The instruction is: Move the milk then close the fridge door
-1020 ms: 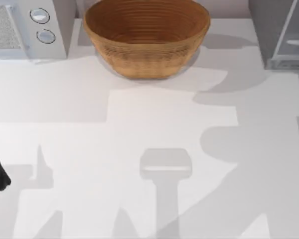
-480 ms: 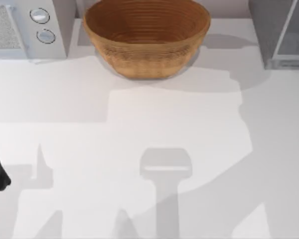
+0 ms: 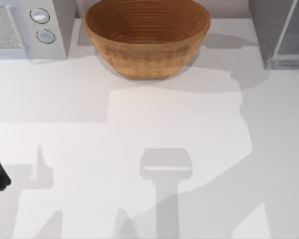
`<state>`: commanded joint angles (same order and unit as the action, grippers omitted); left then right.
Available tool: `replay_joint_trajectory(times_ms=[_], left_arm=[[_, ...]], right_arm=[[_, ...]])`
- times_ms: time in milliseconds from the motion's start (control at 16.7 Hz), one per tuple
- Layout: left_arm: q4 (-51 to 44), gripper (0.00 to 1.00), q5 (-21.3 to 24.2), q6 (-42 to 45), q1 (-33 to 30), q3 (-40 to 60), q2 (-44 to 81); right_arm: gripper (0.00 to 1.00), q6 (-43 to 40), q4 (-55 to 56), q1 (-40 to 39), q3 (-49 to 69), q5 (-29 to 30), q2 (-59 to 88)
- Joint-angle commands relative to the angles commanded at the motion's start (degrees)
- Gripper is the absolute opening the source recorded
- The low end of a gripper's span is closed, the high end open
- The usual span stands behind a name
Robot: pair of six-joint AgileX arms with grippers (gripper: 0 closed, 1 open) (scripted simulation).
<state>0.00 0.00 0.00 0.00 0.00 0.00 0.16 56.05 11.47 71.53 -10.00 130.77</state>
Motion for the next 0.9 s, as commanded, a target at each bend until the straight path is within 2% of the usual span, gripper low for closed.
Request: replay_joint_trajectory(times_ms=[720, 900], left_arm=[[0.00, 1.00, 0.00, 0.00, 0.00, 0.00, 0.00], [0.00, 1.00, 0.00, 0.00, 0.00, 0.00, 0.00]], right_arm=[[0.98, 0.00, 0.00, 0.00, 0.00, 0.00, 0.00], [1.00, 0.00, 0.00, 0.00, 0.00, 0.00, 0.00]])
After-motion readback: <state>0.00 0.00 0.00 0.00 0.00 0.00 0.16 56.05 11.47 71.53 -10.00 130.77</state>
